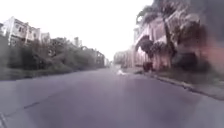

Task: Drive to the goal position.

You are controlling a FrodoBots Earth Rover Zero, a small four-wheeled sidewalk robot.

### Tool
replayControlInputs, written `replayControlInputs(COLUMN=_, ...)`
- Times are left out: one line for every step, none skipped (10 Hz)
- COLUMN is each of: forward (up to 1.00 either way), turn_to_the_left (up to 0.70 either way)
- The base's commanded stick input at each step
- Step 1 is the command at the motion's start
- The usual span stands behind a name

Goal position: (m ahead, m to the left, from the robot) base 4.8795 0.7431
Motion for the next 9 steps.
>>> replayControlInputs(forward=1.00, turn_to_the_left=-0.02)
replayControlInputs(forward=1.00, turn_to_the_left=-0.04)
replayControlInputs(forward=1.00, turn_to_the_left=-0.05)
replayControlInputs(forward=1.00, turn_to_the_left=-0.07)
replayControlInputs(forward=1.00, turn_to_the_left=-0.20)
replayControlInputs(forward=1.00, turn_to_the_left=-0.35)
replayControlInputs(forward=1.00, turn_to_the_left=-0.16)
replayControlInputs(forward=1.00, turn_to_the_left=0.00)
replayControlInputs(forward=1.00, turn_to_the_left=0.00)
